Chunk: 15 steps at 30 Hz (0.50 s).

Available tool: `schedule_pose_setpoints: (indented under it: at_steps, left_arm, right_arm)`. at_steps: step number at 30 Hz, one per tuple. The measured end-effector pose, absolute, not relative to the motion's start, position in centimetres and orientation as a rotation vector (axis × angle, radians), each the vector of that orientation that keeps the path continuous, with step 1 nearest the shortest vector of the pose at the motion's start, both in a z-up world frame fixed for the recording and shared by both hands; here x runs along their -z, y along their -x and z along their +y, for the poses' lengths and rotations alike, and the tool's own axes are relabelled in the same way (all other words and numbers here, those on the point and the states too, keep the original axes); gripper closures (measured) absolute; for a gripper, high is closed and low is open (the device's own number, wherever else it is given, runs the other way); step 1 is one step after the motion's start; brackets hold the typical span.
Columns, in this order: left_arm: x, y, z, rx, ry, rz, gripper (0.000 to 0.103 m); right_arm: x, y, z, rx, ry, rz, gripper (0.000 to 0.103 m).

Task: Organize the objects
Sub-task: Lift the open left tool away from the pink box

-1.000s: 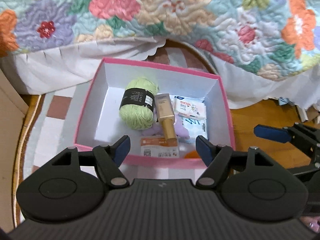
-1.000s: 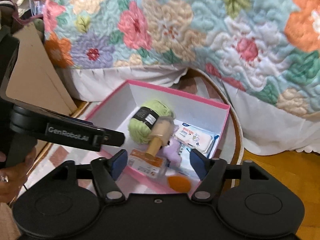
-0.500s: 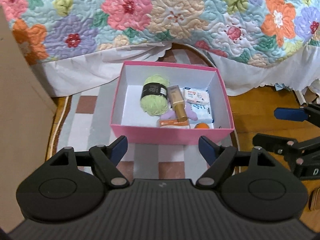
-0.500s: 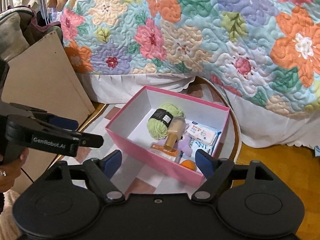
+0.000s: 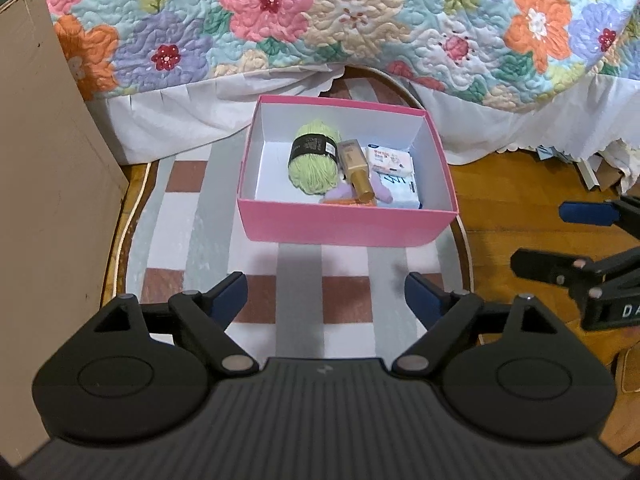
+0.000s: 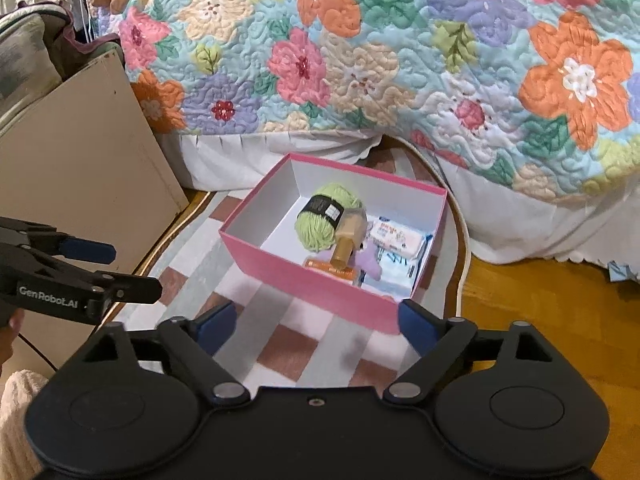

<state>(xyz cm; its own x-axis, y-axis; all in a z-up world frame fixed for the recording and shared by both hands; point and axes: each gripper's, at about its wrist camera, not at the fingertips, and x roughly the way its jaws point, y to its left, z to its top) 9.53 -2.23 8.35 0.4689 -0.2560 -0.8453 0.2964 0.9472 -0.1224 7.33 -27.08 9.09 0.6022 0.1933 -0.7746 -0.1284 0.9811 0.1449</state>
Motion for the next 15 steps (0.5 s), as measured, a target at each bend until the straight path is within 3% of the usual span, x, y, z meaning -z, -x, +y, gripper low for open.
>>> schedule_pose_setpoints:
  at_steps: [15]
  left_arm:
    - [-5.8, -8.7, -1.7, 0.317, -0.01, 1.069, 0.007]
  right_arm:
    - [-7.0, -6.6, -26.5, -0.063, -0.148, 1.004, 0.0]
